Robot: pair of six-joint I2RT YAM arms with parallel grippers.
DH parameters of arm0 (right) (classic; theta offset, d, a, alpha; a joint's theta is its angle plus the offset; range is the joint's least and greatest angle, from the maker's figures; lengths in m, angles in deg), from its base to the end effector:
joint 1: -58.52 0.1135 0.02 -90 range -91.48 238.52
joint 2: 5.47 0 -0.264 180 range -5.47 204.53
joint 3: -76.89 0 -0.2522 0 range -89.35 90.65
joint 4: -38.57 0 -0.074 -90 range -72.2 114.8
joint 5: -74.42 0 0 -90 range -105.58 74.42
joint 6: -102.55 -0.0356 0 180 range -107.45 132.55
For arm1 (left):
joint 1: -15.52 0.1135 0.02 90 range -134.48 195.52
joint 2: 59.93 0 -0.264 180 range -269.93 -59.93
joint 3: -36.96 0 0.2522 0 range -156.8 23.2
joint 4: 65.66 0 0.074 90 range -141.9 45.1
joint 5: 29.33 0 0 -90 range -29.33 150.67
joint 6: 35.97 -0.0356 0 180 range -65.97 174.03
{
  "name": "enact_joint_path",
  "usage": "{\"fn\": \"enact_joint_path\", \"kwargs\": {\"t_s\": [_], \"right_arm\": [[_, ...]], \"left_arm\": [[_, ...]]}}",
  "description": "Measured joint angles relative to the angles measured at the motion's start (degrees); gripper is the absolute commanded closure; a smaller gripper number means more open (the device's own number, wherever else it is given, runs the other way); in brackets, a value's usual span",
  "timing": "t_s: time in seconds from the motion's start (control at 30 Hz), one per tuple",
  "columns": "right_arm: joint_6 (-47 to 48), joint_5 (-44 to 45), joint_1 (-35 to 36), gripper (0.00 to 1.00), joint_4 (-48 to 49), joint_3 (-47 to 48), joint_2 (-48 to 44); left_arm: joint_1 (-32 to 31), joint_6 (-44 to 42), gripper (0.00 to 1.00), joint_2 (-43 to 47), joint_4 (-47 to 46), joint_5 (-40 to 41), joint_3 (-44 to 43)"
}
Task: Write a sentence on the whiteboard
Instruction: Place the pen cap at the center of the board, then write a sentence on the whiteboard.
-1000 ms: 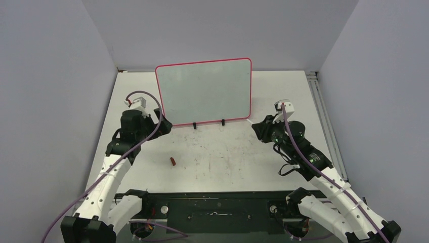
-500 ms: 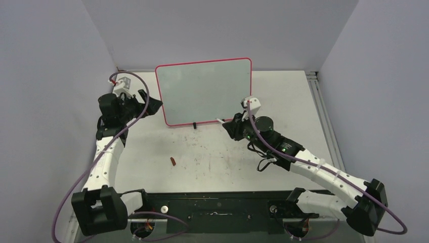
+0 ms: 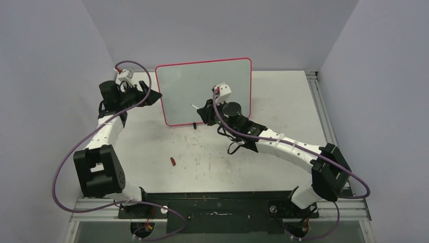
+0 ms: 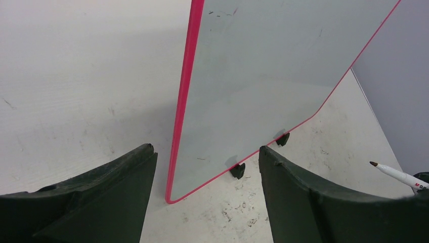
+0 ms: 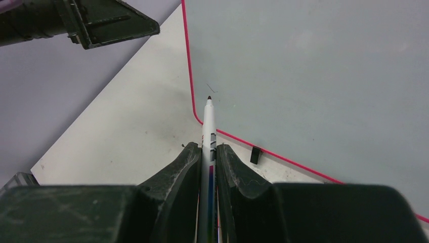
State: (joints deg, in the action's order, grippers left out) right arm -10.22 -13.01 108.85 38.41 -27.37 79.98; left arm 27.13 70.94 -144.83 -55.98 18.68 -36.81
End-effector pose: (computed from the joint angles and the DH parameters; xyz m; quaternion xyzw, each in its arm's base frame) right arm 0.2282 0.2727 0.3154 -0.1682 0.7465 0.3694 0.5272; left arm 0.3358 0.0447 0.2921 0.0078 0.7950 -0.3191 0.5159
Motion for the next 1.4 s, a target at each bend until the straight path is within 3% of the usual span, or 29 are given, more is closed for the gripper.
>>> {"fn": "enact_joint_path", "kwargs": {"t_s": [0.3, 0.53, 0.67, 0.87, 1.17, 1.4], "right_arm": [[0.0, -1.4, 0.5, 0.95, 1.9, 0.9, 1.9], [0.0, -2.4, 0.5, 0.95, 2.6, 0.9, 1.9], [0.1, -3.1, 0.7, 0.95, 2.6, 0.9, 1.9], [0.2, -3.5, 0.7, 0.95, 2.6, 0.9, 1.7], [0.4, -3.5, 0.7, 0.95, 2.2, 0.7, -0.7], [0.4, -3.4, 0.8, 0.95, 2.2, -2.3, -3.5]], "left_arm": [[0.5, 0.7, 0.34, -8.8, -7.5, -7.7, -0.2], [0.5, 3.5, 0.55, -14.3, -12.5, -14.0, -1.8], [0.6, 5.4, 0.61, -17.3, -15.9, -17.0, -2.4], [1.0, 6.0, 0.78, -19.2, -16.9, -18.5, -2.4], [1.0, 5.7, 0.87, -19.1, -17.9, -20.3, -1.2], [-0.3, -2.6, 0.9, -15.9, -9.2, -19.4, -0.7]]}}
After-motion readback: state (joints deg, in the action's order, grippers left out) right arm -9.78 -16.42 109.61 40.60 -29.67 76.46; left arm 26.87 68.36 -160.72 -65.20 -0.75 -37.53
